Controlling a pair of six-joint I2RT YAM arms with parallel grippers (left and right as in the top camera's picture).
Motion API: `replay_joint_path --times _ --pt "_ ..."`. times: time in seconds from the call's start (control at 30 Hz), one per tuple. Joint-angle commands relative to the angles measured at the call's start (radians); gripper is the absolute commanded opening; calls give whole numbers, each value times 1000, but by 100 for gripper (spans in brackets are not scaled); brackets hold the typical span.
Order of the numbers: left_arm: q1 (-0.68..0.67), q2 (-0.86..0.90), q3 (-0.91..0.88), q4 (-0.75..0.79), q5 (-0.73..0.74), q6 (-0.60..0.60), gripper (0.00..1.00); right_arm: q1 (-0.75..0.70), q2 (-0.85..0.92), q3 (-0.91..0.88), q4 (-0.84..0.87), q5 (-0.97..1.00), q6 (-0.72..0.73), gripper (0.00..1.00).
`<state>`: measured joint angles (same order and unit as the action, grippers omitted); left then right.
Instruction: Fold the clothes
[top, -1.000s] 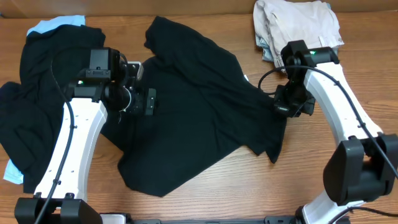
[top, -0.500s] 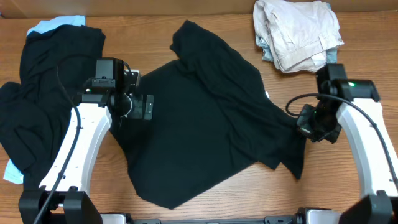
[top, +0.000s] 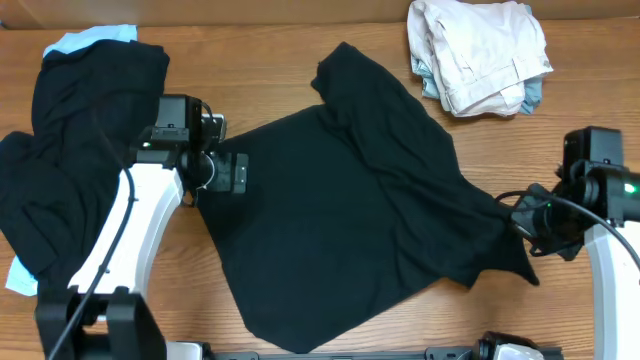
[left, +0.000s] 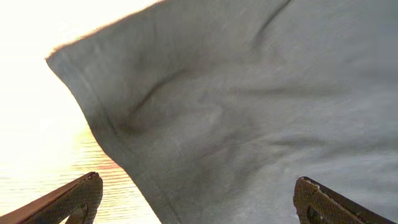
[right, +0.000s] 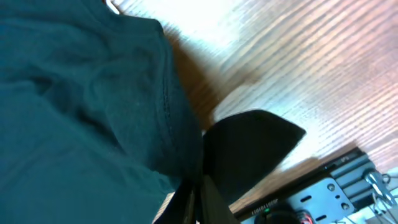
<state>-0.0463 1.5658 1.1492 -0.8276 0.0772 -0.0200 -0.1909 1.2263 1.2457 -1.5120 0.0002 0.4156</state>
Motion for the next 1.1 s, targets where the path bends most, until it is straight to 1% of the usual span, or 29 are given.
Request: replay_joint_path --times 0.0,0.03,0.07,0.3,0.53,0.63,0.73,0.8,0.87,1.07 --pt "0 76 -17 15 0 -11 100 -16 -45 -3 -9 2 0 23" --pt "0 93 -17 21 2 -14 100 -16 -47 -3 -11 2 0 45" --pt "0 136 -17 39 2 -39 100 -16 -46 -3 -12 1 -20 75" --pt "-1 269 -17 112 19 -56 98 -16 -46 -3 39 -20 -31 78" --pt "1 364 -17 135 4 -63 99 -16 -46 -3 69 -58 -53 78" --pt "1 388 -17 149 -69 -75 100 -16 -46 -3 80 -59 -53 78" --pt "1 412 -17 197 -167 -74 100 -16 -46 -3 95 -59 -53 78" --pt "2 431 -17 249 -223 -70 100 -16 -46 -3 108 -60 -52 78" --pt "3 459 -17 346 -275 -40 100 -16 -46 -3 125 -60 -52 78" --pt "18 538 -17 691 -292 117 100 0 -46 -3 166 -66 -53 78"
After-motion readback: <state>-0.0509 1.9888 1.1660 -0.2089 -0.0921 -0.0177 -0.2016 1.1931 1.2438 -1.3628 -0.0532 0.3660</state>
